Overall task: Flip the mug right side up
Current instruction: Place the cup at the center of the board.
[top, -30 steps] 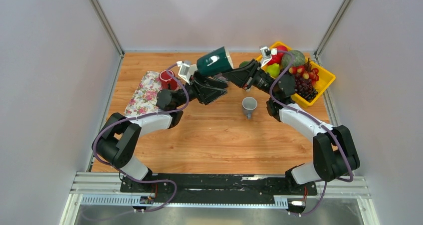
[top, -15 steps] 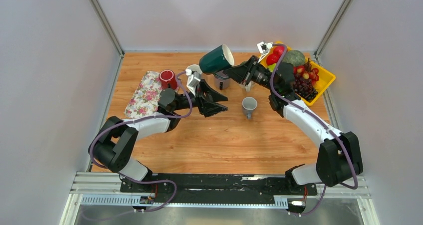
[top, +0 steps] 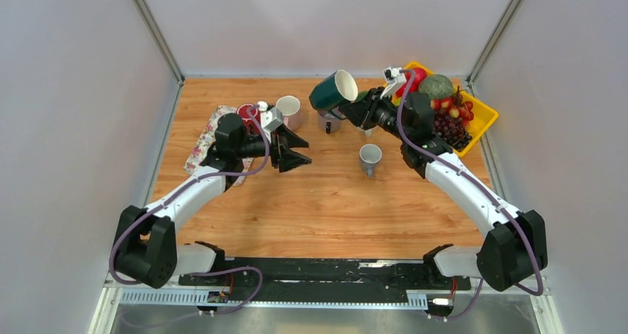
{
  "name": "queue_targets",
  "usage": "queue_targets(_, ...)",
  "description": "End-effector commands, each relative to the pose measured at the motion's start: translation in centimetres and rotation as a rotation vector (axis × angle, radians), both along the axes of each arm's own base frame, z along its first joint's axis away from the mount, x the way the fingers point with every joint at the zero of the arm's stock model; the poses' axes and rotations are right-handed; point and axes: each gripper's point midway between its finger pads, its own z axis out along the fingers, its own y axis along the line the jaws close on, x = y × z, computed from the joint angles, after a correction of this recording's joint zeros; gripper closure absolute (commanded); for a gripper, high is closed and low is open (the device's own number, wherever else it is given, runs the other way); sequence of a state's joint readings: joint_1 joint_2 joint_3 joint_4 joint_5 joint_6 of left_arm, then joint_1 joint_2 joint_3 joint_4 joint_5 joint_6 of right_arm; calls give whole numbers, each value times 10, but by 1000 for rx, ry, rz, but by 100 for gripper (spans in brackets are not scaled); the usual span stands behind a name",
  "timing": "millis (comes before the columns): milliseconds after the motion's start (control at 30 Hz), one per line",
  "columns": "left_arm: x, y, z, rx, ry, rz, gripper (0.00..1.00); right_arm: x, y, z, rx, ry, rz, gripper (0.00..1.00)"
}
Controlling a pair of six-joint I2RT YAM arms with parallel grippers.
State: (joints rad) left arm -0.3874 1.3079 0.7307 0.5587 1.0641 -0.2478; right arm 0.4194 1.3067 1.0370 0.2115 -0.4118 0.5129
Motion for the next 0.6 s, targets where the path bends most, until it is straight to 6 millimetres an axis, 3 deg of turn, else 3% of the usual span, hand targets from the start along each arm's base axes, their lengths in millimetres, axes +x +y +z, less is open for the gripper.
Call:
queue_targets(0,9,38,-3,167,-105,78,31,-2,-13,67,2,-209,-110,100)
queue_targets(300,31,128,15,243,0,397,27,-16,-11,43,-105,-206,-180,100)
queue_targets(433,39,178,27,262,7,607,26,-15,-12,37,-144,-185,-217,100)
queue_targets(567,38,210,41,291,7,817,22,-9,-17,28,-191,-132,-298,100)
